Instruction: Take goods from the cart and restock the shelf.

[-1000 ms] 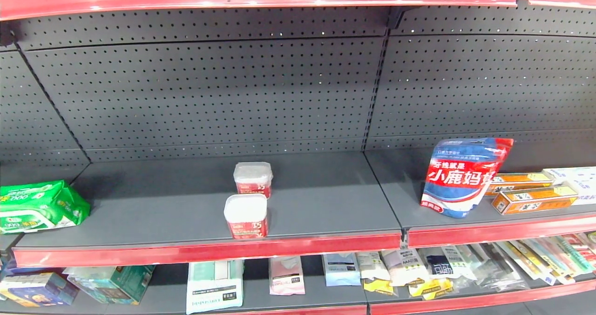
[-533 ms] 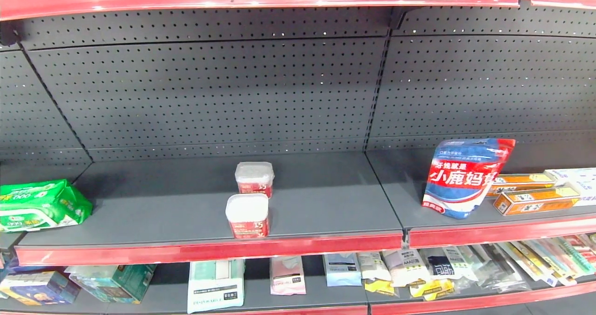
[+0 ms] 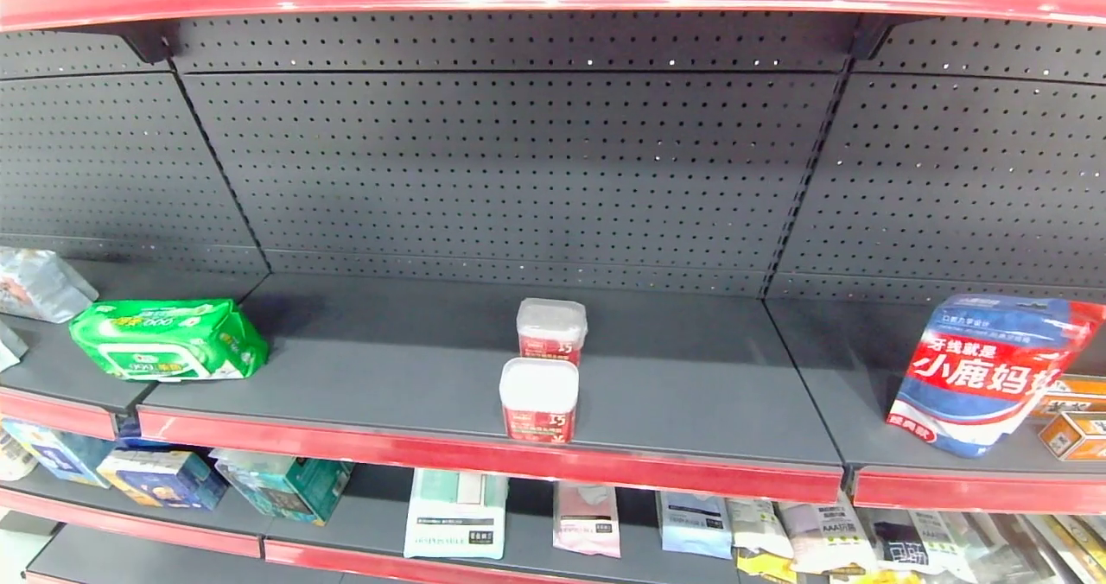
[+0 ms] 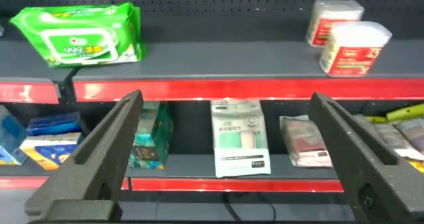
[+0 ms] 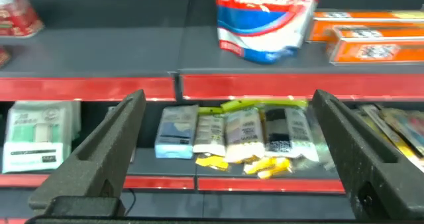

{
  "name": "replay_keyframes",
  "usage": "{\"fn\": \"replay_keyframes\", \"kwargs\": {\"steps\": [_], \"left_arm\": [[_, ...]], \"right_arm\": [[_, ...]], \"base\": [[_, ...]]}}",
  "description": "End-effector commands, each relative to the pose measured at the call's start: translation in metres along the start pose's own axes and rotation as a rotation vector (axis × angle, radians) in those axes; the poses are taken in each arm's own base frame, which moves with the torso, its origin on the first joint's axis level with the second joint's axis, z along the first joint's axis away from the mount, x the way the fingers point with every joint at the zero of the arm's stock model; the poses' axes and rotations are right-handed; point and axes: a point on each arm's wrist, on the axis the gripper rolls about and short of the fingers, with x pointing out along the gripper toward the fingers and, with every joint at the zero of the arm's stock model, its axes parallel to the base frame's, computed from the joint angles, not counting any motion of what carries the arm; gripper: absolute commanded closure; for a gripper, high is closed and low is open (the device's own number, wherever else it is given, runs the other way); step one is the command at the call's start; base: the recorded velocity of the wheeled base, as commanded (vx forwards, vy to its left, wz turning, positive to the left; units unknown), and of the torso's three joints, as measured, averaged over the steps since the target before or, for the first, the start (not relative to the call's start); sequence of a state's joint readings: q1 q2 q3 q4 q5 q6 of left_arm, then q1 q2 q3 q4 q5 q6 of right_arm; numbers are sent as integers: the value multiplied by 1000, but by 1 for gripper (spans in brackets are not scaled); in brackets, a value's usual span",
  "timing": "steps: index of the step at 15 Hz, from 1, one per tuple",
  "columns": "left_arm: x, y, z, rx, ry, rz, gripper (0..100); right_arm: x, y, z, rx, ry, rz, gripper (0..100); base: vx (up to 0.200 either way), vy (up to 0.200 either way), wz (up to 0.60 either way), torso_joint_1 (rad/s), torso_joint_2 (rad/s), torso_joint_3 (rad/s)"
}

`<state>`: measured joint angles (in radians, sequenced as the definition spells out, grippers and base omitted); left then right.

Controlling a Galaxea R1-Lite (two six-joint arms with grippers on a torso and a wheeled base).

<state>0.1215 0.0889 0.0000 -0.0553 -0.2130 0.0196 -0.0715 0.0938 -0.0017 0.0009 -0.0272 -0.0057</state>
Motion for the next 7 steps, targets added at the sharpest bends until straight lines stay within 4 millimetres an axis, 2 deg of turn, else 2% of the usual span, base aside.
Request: {"fn": "replay_keyframes", "kwargs": {"steps": [1,4,7], "left_arm": [[1,0,0,-1,5,2,0],[0,2,0,-5,6,88,0],[0,2,0,-8,6,96,0]], "right_arm": [[0,0,0,-1,2,1,0],[0,0,0,0,1,1,0],[0,0,0,-2,1,-4,0]], "base": [[0,0,0,0,0,0],[0,0,0,0,0,0],[0,0,0,0,0,0]]}}
